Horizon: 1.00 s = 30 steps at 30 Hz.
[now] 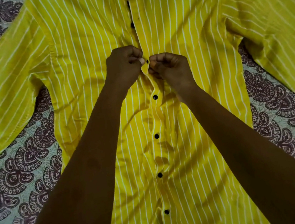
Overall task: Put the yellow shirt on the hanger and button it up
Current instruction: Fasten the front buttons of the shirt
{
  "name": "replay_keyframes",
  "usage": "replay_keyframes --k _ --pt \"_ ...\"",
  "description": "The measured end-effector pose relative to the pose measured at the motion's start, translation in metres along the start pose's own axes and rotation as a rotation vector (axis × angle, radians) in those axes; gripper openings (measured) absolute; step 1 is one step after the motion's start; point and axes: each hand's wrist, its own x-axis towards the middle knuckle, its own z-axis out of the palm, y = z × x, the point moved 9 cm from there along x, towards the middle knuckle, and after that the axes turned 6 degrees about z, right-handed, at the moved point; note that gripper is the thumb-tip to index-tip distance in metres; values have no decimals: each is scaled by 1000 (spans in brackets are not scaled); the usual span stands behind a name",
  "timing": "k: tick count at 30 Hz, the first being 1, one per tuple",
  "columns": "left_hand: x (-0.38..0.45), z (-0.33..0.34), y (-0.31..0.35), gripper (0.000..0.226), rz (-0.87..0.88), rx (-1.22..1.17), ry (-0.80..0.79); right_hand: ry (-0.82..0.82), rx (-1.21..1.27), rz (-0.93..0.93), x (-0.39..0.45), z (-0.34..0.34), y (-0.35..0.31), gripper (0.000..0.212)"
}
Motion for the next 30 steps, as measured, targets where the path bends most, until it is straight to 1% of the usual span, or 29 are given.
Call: replay_keyframes --k 3,4,6,7,9,12,14,16,18,20,23,26,30 --pt "-1 0 0 8 -48 -18 8 24 -59 -7 2 0 -1 25" --pt "-2 1 -1 10 -72 -21 13 51 -112 -25 3 0 -2 24" --pt "-6 4 -4 22 -116 -43 21 113 -248 -82 3 1 -5 16" --pt "-8 4 -6 21 -139 -69 32 142 -293 -106 3 1 -6 12" --pt "-11 5 -14 13 -215 -202 60 173 -321 -129 2 2 -7 8" --pt "-20 12 -23 7 -363 -528 37 154 -311 -132 1 4 -7 5" --pt "-22 13 -23 6 -400 -638 11 160 -314 -137 1 5 -6 6" --pt "-23 14 -24 11 -430 -706 3 178 -296 -140 0 4 -6 8" --pt "-23 13 -23 14 -423 -681 8 181 -261 -133 -3 2 -6 10" --pt "-22 11 -19 14 -343 -607 9 171 -181 -106 -6 1 -6 17" --pt "-19 8 -17 12 -237 -475 48 129 -63 -49 -12 1 -3 8" --pt "-16 4 -16 20 -193 -362 79 86 -20 -12 -15 3 1 1" --pt "-17 3 -14 13 -180 -334 82 133 24 15 -11 -3 6 8"
